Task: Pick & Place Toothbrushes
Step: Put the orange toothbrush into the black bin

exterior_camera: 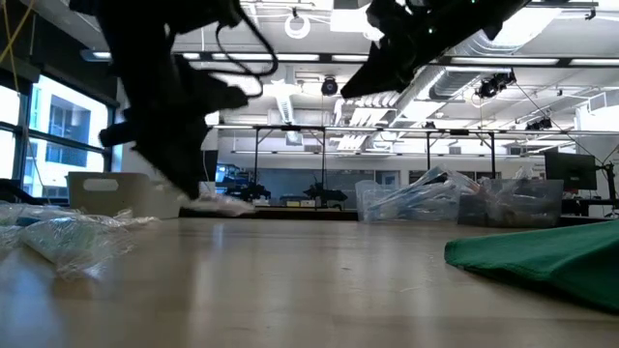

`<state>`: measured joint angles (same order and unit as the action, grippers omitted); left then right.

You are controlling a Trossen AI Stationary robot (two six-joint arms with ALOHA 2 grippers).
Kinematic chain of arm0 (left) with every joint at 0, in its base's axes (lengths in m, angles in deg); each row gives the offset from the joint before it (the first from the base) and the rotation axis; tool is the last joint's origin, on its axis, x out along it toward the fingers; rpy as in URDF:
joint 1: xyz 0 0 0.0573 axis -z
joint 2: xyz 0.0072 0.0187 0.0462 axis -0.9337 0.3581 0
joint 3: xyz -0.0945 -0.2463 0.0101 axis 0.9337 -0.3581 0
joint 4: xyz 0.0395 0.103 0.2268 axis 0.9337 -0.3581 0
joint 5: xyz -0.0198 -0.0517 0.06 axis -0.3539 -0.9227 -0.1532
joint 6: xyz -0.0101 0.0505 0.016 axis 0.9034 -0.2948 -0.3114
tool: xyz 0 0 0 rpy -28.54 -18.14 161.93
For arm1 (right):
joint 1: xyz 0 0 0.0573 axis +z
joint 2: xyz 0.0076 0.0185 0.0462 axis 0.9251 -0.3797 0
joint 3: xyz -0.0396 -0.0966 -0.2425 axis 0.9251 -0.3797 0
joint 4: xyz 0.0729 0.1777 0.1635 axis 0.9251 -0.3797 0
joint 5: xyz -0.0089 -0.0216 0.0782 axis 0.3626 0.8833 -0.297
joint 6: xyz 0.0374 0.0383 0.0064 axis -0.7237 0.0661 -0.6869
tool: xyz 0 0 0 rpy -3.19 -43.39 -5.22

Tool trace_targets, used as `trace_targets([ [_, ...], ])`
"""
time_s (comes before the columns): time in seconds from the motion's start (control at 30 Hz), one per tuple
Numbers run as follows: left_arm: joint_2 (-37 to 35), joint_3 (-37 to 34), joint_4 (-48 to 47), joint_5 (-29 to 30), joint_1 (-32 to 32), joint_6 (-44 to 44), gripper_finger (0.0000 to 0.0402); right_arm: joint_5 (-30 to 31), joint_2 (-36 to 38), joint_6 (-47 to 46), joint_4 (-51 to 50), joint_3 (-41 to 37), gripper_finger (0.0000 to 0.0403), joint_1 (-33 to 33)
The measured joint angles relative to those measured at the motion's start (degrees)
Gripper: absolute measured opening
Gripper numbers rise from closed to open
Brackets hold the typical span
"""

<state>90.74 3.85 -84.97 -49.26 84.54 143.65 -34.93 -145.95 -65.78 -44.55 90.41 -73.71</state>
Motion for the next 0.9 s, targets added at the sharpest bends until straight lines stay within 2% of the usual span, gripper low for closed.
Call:
trace_targets([
  [0.23,-7.04,0.02,1.51,2.9,-6.11,-15.88,0.0,-0.79,6.22,-0.28,-5.93,0.01,0.007,0.02],
  [0.3,-9.14,0.0,2.66,2.93,-7.58,-20.66,0.0,-2.76,7.77,-0.38,-7.13,0.08,0.007,0.02],
  [0.4,-11.71,0.04,7.52,3.06,-9.52,-28.6,0.0,-7.61,9.5,-0.58,-10.14,0.01,0.007,0.0],
  [0.63,-16.05,0.04,21.18,4.61,-11.17,-52.38,0.0,-18.92,9.85,1.37,-9.66,0.01,0.007,0.02],
  [0.73,-17.24,0.0,26.19,4.76,-11.12,-59.87,0.0,-20.13,9.52,3.61,-9.72,0.04,0.007,0.02],
  [0.9,-18.23,0.1,32.83,3.29,-11.02,-66.32,0.0,-19.9,9.4,4.09,-9.17,0.01,0.007,0.02],
])
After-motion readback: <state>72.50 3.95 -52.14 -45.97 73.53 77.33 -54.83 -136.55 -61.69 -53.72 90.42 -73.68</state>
